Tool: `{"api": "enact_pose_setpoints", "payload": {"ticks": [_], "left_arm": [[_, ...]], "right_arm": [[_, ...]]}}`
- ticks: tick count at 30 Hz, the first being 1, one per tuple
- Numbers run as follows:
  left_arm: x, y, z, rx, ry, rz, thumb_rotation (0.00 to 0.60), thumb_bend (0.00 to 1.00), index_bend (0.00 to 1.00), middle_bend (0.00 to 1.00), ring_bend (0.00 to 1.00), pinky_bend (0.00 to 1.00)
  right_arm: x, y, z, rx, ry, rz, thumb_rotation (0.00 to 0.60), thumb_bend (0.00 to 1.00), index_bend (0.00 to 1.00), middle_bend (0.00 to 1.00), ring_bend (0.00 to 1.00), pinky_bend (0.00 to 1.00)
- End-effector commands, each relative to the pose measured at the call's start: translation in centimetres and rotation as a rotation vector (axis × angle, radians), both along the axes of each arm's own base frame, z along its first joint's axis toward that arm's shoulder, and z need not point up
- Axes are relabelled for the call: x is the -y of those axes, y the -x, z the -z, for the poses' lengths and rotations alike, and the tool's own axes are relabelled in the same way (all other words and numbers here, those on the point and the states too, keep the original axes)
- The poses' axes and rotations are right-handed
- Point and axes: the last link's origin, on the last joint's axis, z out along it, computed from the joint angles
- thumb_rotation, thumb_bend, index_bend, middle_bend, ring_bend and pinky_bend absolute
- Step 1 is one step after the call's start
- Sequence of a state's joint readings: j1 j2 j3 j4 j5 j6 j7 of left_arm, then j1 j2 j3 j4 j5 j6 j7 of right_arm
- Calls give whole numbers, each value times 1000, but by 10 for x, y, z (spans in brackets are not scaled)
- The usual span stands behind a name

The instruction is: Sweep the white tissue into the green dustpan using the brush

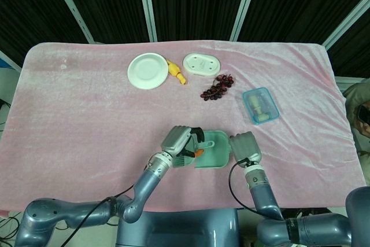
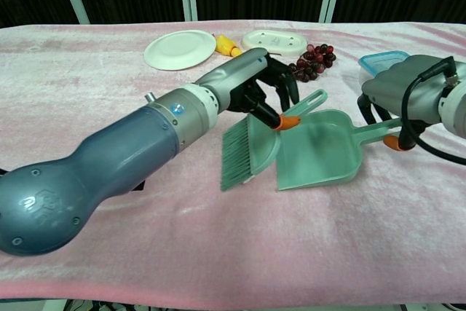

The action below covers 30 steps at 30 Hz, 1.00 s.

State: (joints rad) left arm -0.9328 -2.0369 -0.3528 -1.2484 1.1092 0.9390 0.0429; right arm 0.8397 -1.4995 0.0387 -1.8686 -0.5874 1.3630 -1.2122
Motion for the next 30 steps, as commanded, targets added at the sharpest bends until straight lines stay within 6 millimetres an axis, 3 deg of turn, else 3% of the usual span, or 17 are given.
{"api": "enact_pose_setpoints", "payload": {"ticks": [1,6,8,11,18,30], "left_arm": [[1,-18,4,27,3,31,600,356,643,668,872,1000],[5,-43,10,57,-4,70,600,357,643,668,872,1000],[7,-62,13,84,-18,104,600,356,643,668,872,1000],[8,-70,16,102,-33,116,600,356,643,668,872,1000],[10,-77,15,148,-53,142,600,356,643,666,872,1000],[3,-71,-2,190,-68,147,600,356,643,666,872,1000]], "right_arm": [[1,0,-1,-1,2,-1,600,485,711,671,671,761],[1,-1,-3,6,7,2,600,484,710,671,671,761],[0,-1,-5,13,10,8,600,484,710,671,671,761],[0,-1,-6,16,10,12,600,484,710,671,671,761],[-1,2,-7,18,3,18,600,486,715,672,674,761],[-3,5,-6,21,-2,27,600,486,714,672,674,761]]}}
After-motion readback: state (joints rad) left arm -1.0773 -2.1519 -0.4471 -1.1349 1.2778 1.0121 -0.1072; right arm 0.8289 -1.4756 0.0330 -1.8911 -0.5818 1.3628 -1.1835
